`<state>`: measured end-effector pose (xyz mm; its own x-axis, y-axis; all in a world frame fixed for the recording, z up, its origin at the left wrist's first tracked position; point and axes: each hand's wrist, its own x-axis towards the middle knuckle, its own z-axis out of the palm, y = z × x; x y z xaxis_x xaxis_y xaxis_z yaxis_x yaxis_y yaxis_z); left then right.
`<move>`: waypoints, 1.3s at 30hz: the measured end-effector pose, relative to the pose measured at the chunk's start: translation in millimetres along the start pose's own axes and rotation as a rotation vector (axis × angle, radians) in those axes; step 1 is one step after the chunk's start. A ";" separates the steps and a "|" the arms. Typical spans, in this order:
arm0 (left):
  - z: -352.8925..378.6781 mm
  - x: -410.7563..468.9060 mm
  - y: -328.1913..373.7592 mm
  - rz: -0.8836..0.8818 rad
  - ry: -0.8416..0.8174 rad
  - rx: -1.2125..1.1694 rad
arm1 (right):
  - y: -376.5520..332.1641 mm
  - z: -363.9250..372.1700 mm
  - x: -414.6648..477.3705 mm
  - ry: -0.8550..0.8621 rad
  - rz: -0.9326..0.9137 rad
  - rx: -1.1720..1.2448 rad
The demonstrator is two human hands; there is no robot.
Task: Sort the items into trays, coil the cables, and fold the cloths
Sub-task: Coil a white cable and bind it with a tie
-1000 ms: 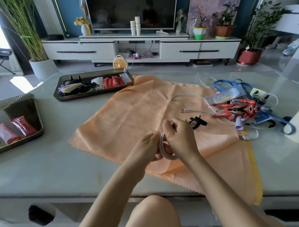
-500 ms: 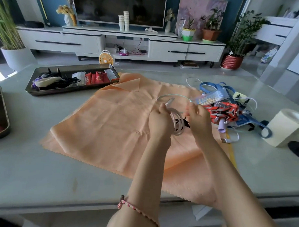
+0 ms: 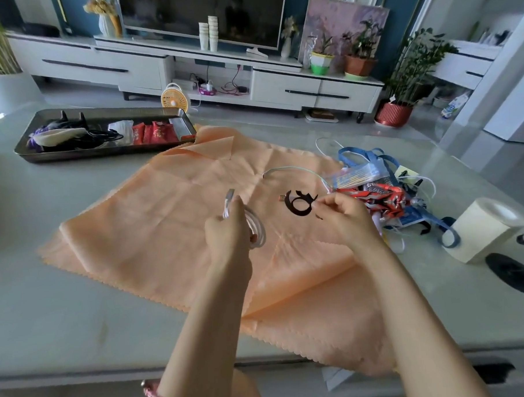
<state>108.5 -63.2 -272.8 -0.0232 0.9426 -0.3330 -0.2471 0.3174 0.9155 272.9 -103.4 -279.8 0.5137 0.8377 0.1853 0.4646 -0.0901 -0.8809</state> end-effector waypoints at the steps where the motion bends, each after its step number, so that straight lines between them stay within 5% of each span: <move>1: -0.5 0.3 -1.7 0.018 0.014 0.022 | -5.3 -0.5 -5.1 -0.004 -0.020 0.061; 12: 2.5 -16.6 -3.7 0.143 -0.087 0.060 | -27.7 14.7 -36.7 -0.036 -0.246 -0.096; 25: -17.8 -8.8 5.0 0.085 -0.066 -0.134 | 8.4 -19.0 -4.2 0.390 0.126 -0.144; 30: -32.4 -1.5 4.1 0.030 -0.111 -0.171 | 17.5 -13.5 -10.0 0.090 0.096 -0.443; 33: -31.7 -0.8 1.1 -0.033 -0.183 -0.183 | 6.1 -3.6 -12.8 0.130 -0.080 -0.657; 35: -29.9 -1.7 -0.5 -0.045 -0.228 -0.137 | -12.3 2.6 -18.3 0.137 -0.155 -0.404; 37: -27.9 -4.4 -0.9 -0.057 -0.296 -0.084 | -33.2 10.9 -26.9 -0.022 -0.178 -0.057; 39: -26.0 -7.4 -0.8 -0.067 -0.362 -0.035 | -45.4 18.5 -33.8 -0.232 -0.193 0.019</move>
<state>83.7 -73.2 -276.9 0.3367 0.8976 -0.2844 -0.2700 0.3814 0.8841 221.1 -117.7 -254.1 0.2370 0.9394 0.2478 0.5228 0.0917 -0.8475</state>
